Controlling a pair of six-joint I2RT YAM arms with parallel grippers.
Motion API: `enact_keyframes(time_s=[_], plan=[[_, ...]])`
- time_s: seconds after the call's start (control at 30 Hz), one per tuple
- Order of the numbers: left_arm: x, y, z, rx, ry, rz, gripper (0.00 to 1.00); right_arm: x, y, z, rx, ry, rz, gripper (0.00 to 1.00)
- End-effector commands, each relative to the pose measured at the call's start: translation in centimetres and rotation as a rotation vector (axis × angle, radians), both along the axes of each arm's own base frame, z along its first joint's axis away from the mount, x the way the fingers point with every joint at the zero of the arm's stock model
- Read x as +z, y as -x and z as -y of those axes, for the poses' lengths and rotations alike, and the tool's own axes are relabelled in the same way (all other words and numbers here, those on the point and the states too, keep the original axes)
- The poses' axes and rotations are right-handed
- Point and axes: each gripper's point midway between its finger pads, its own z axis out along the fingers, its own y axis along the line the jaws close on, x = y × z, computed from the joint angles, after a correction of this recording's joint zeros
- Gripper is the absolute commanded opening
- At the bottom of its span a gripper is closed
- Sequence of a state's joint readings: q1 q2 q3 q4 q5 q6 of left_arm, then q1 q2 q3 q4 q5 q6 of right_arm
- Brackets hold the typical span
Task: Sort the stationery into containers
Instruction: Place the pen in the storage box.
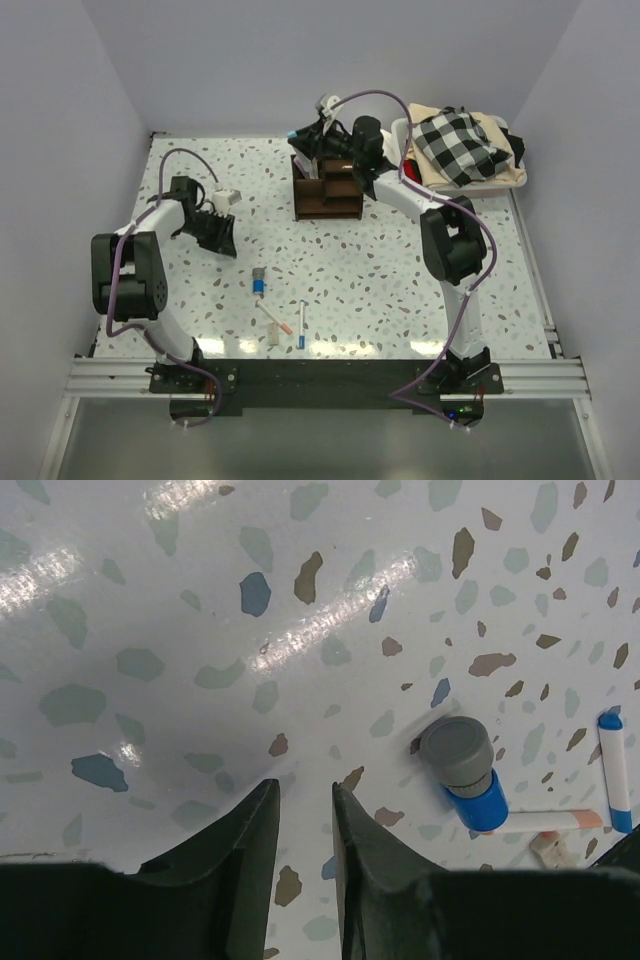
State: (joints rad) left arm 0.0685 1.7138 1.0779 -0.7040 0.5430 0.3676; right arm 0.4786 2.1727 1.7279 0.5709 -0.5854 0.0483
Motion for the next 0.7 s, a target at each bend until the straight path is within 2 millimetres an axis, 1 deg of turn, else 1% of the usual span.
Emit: enact_keyframes(time_s=[0.0, 0.03, 0.07, 0.1, 0.17, 0.27, 0.3, 0.33, 0.4, 0.43, 0.47, 0.5, 0.53, 0.57, 0.6, 0.63, 0.67], plan=[[0.7, -2.1, -1.2, 0.032, -0.031, 0.046, 0.33, 2.7, 0.6, 1.0, -0.032, -0.02, 0.084, 0.25], [0.8, -2.3, -1.3, 0.035, -0.035, 0.054, 0.33, 2.4, 0.7, 1.1, -0.035, -0.016, 0.083, 0.25], [1.1, -2.7, -1.4, 0.037, -0.039, 0.064, 0.33, 1.8, 0.8, 1.2, -0.037, -0.007, 0.081, 0.27], [1.2, -2.8, -1.5, 0.035, -0.044, 0.068, 0.33, 1.7, 0.8, 1.2, -0.039, -0.008, 0.084, 0.29], [1.4, -3.1, -1.7, 0.032, -0.054, 0.078, 0.33, 0.9, 0.7, 1.2, -0.034, -0.005, 0.078, 0.32], [1.6, -3.4, -1.8, 0.023, -0.064, 0.085, 0.32, 0.9, 0.7, 1.2, -0.045, -0.021, 0.099, 0.49], [1.7, -3.5, -1.9, 0.025, -0.071, 0.088, 0.32, 1.3, 0.6, 1.4, -0.051, -0.029, 0.111, 0.58], [1.9, -3.6, -2.0, 0.026, -0.074, 0.09, 0.33, 2.4, 1.0, 1.5, -0.051, -0.038, 0.125, 0.66], [2.5, -4.2, -2.4, 0.031, -0.093, 0.11, 0.34, 3.3, 1.5, 1.9, -0.055, -0.043, 0.14, 0.8], [3.1, -4.8, -2.5, 0.032, -0.101, 0.129, 0.38, 4.0, 1.9, 2.1, -0.054, -0.046, 0.148, 0.81], [3.4, -5.1, -2.8, 0.033, -0.112, 0.141, 0.39, 5.4, 2.7, 2.3, -0.048, -0.05, 0.158, 0.82], [3.7, -5.4, -3.2, 0.04, -0.14, 0.151, 0.42, 6.4, 2.9, 2.7, -0.06, -0.04, 0.187, 0.82], [4.4, -6.1, -3.6, 0.053, -0.158, 0.174, 0.53, 7.0, 3.2, 3.0, -0.068, -0.043, 0.18, 0.82], [4.7, -6.5, -4.1, 0.075, -0.177, 0.189, 0.6, 8.7, 4.0, 3.6, -0.071, -0.051, 0.177, 0.82], [4.8, -6.9, -4.8, 0.129, -0.21, 0.187, 0.66, 9.4, 4.5, 4.0, -0.076, -0.068, 0.15, 0.82], [5.3, -7.5, -5.3, 0.166, -0.223, 0.212, 0.78, 9.0, 5.2, 4.2, -0.076, -0.057, 0.131, 0.82], [5.6, -7.8, -5.9, 0.203, -0.227, 0.216, 0.83, 10.9, 6.6, 5.1, -0.08, -0.05, 0.149, 0.82]])
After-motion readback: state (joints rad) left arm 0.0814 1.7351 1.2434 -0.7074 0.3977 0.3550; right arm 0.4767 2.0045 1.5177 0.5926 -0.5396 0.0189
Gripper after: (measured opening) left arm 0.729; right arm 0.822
